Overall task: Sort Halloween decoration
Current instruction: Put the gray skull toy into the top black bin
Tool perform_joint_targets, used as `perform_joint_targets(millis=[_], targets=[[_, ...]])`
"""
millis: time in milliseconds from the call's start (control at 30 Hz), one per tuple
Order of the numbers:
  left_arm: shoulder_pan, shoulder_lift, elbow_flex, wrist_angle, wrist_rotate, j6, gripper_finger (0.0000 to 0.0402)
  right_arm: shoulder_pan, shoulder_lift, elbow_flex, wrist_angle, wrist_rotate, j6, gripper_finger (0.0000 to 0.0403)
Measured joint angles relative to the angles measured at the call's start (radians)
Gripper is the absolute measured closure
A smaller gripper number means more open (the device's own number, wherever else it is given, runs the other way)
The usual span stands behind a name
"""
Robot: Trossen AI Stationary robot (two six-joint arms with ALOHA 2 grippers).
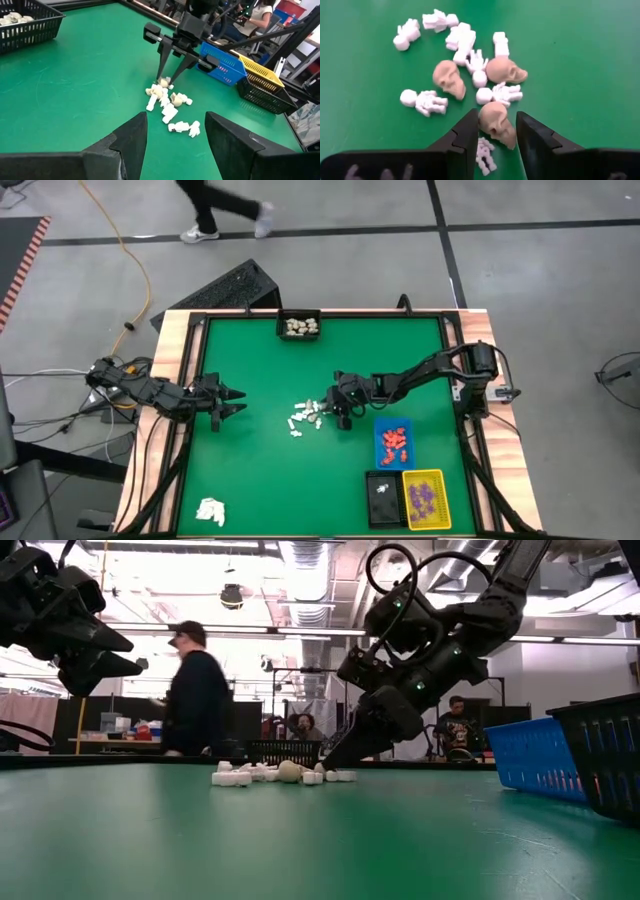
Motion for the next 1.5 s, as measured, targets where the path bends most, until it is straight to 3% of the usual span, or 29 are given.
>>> perform_joint_targets(millis=[433,1133,1500], targets=[[0.0,0.0,0.0,0.0,-0.001,-0.004,0.0213,-0.001,0.0,0.0,-0.013,0.003,0.017,0.0207],[0.0,0.0,0.0,0.0,-0.003,0.0,0.0213,-0.012,0.0,0.0,-0.009,0.029,0.018,0.0222],[0.0,0.0,0.001,-0.004,-0.001,-0.001,0.0213,-0.001,0.124,0.067,0.028,0.037,0.038,0.0225]])
